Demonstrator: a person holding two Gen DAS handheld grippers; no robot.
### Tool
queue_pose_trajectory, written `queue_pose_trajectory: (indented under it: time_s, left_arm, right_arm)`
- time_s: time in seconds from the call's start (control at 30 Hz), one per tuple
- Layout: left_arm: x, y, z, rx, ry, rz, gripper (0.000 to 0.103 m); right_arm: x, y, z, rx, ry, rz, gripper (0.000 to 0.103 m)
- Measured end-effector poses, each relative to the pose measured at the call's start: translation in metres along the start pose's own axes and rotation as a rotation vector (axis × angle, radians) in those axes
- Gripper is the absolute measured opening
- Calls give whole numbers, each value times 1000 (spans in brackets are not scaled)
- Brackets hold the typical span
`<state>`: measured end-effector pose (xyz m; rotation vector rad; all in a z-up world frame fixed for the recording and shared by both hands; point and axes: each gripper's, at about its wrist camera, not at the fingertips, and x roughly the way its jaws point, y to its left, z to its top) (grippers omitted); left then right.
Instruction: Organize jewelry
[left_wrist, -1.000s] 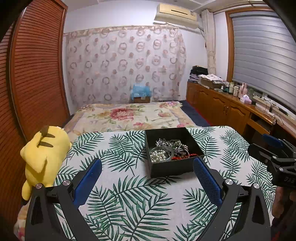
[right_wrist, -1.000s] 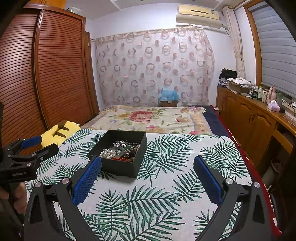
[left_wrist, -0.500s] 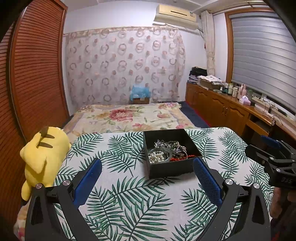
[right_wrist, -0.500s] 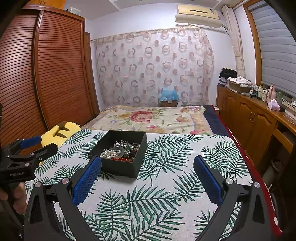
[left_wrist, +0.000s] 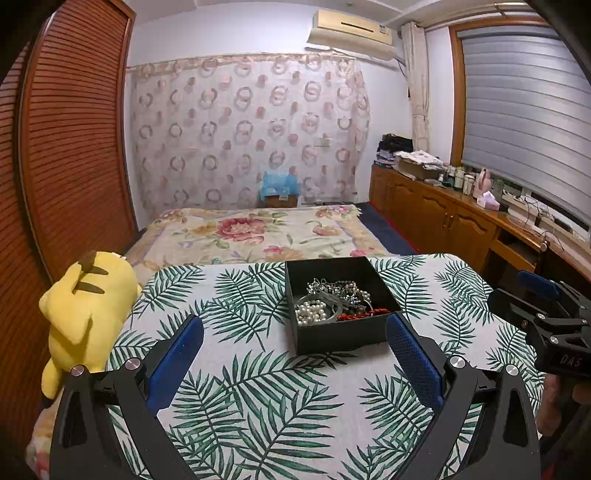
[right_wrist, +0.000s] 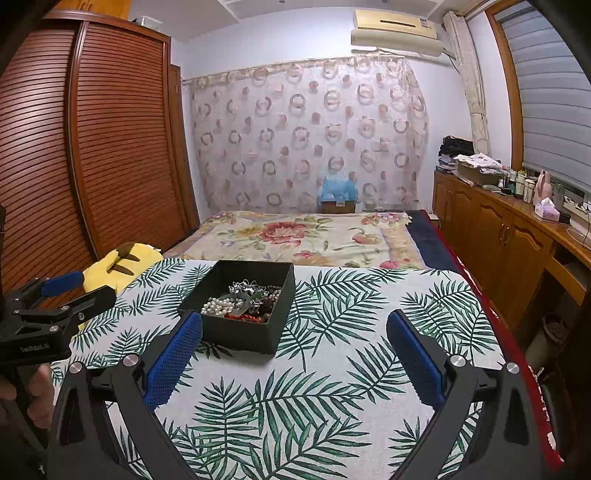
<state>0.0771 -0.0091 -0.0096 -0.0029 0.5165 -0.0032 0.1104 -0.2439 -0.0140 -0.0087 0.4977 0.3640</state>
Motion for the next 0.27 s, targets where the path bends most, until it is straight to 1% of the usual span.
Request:
queue_pose_trajectory:
  time_s: [0.27]
  left_arm:
    - [-2,-1,0,0,-1,-4,95]
  right_arm:
    - [0,1,-1,1,2,0,101]
